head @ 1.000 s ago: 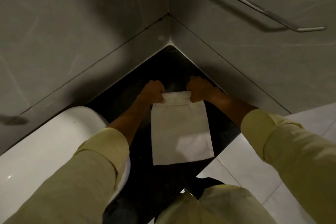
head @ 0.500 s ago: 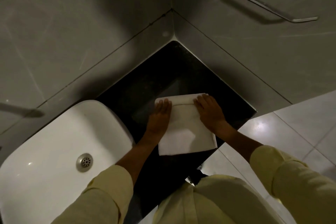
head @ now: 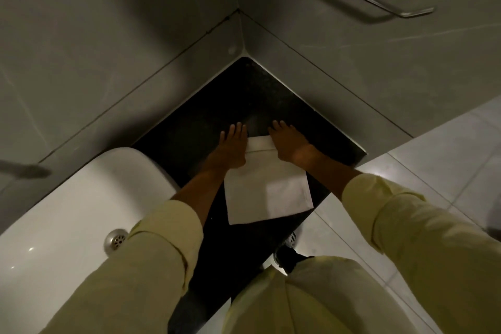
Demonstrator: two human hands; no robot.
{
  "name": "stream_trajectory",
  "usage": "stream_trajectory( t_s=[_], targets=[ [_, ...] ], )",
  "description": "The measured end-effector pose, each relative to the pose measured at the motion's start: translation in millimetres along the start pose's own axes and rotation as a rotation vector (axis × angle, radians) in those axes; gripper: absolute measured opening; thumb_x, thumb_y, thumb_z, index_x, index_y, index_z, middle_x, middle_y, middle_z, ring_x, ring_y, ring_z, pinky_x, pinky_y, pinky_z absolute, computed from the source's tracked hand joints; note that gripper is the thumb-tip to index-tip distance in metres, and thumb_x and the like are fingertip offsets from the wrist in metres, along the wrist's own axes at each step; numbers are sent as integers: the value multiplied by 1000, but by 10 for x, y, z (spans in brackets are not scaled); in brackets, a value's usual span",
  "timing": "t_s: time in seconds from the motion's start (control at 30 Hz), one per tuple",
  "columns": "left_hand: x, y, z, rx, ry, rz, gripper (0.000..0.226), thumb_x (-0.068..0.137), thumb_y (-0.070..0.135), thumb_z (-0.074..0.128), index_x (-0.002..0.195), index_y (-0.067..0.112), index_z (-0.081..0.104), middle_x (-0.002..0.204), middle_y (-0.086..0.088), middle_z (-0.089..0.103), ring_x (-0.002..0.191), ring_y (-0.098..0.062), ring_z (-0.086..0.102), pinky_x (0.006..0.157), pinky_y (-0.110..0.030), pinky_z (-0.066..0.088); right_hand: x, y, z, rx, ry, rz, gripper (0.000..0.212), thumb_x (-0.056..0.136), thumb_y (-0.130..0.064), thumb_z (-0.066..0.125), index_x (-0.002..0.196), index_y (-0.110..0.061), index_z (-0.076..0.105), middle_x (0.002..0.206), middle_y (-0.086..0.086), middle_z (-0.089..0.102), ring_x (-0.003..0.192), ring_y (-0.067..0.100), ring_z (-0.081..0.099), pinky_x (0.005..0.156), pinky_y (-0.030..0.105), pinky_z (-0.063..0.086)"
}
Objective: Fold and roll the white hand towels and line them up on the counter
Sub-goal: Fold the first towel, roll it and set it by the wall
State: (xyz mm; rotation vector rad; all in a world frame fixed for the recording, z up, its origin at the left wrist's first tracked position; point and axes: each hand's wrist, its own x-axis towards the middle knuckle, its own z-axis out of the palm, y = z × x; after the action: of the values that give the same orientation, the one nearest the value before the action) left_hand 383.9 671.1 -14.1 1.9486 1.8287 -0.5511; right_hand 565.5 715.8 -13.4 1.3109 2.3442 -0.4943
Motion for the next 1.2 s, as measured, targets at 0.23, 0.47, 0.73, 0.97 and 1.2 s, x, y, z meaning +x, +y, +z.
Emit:
stream_trajectory(
  t_s=[0.23,0.47,0.73,0.97,1.2],
  targets=[
    [-390,258,531,-27,388,-83,72,93,18,38,155,7,3,163,-18,-1,150,-36,-3,121,-56,7,-423,-178,641,4,334,29,82,94,-22,55,156,-5,4,164,19,2,151,36,-2,121,48,-6],
    [-788,400,735,-72,444,-64,78,91,21,42,155,5,0,163,-20,-4,150,-38,-2,120,-57,12,-819,-127,910,90,407,-43,76,95,-23,40,157,-8,-1,165,14,-3,153,29,-4,125,48,9],
    [-1232,640,827,-70,306,-116,60,98,17,37,154,6,16,159,-18,24,146,-38,26,119,-52,24,-1173,-237,1007,124,328,-12,89,86,-25,69,155,-4,17,163,18,15,150,36,15,122,50,15],
    [-865,387,6,-175,180,-164,39,95,17,52,134,17,54,136,-13,55,124,-32,52,101,-40,42,-761,-193,-10,35,159,113,37,87,-14,65,123,-14,60,124,12,61,114,31,57,98,42,49],
    [-622,418,235,-71,-205,-21,93,87,21,58,156,17,-4,164,-9,-12,150,-35,-10,119,-60,4,-533,-271,162,-15,-199,18,87,87,-23,65,157,-17,13,164,14,4,149,37,14,120,54,22]
  ],
)
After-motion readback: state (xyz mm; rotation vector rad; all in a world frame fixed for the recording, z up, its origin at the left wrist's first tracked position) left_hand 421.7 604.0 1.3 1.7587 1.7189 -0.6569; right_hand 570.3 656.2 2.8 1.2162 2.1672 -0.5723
